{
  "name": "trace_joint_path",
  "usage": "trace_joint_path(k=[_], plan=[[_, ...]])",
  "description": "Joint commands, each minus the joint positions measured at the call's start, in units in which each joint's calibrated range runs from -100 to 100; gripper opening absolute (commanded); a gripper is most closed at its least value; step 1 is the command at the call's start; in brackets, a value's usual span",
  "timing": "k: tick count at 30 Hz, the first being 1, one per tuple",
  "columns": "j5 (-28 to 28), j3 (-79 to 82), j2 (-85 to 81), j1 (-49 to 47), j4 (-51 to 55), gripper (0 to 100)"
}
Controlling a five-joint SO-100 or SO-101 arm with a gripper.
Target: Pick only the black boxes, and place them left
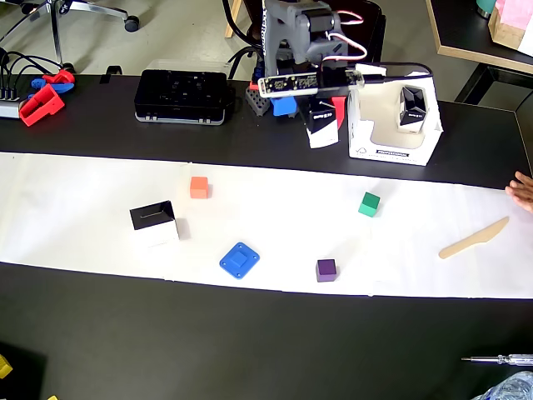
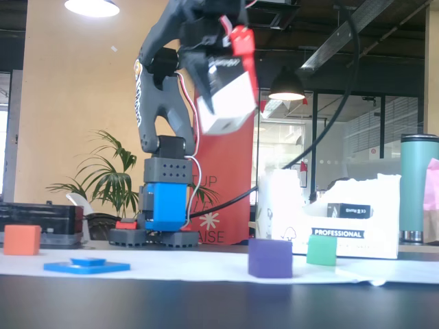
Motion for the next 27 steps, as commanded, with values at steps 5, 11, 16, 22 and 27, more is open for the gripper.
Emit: trace_joint_path(k=[5, 11, 16, 22, 27], plan=[[-12.4, -15.7, -4.0, -21.4, 3.3, 9], [-18.5, -15.4, -3.9, -34.0, 3.3, 9], [-23.9, -15.9, 0.1, -41.7, 3.3, 9], [-28.4, -16.0, 8.9, -45.1, 3.0, 9], [-28.6, -16.0, 15.8, -44.9, 2.6, 9]])
